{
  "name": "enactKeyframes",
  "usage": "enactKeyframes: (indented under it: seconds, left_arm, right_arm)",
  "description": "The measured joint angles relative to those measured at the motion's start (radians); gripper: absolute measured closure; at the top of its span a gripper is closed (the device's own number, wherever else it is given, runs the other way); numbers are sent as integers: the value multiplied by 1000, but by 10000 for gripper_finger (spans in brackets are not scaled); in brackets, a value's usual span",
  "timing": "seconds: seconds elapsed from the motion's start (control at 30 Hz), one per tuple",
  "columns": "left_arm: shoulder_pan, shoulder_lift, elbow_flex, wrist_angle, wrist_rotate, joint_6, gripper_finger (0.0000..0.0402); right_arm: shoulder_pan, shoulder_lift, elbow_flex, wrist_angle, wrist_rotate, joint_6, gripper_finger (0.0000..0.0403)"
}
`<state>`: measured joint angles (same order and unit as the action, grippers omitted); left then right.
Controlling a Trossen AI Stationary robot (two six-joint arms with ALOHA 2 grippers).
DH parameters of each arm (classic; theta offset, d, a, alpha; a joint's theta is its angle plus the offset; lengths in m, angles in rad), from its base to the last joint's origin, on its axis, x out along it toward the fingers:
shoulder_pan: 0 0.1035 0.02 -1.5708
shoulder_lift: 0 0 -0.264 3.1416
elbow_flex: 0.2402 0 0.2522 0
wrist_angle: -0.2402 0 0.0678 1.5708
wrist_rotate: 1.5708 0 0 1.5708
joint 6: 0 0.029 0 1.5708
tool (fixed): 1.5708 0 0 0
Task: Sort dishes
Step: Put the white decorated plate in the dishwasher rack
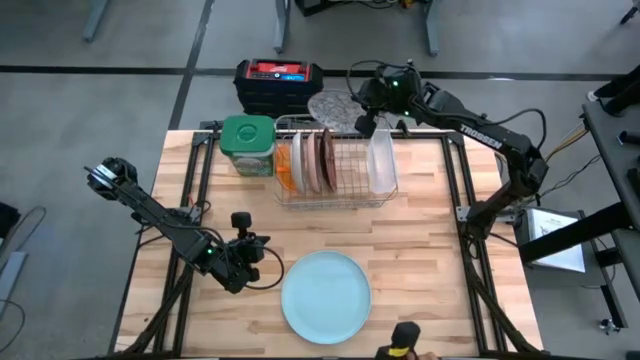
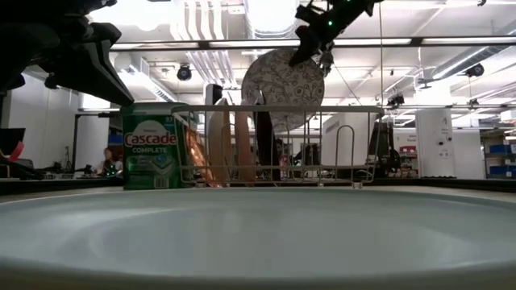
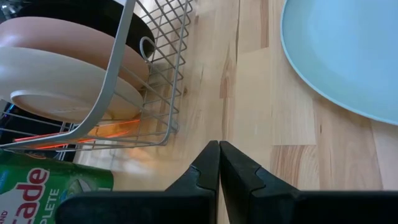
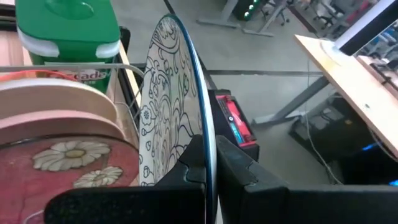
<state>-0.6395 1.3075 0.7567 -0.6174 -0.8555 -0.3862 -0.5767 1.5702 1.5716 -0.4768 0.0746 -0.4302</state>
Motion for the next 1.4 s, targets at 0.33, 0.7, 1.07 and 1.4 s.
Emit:
enactKeyframes:
  seconds: [0.33,0.7,1.07,1.4]
  left_arm:
    - [0,0,0,0,0,0,401]
    - [0,0,0,0,0,0,401]
    - [0,0,0,0,-1,1,401]
    - [0,0,0,0,-1,2,401]
  right_arm:
    - [-18,68,-42,75,-41,-27,402]
    - [-19,182,-45,64,-66,-16,403]
    - [-26,237,-45,75,-52,17,402]
    - [-25,234,-45,58,24,14,347]
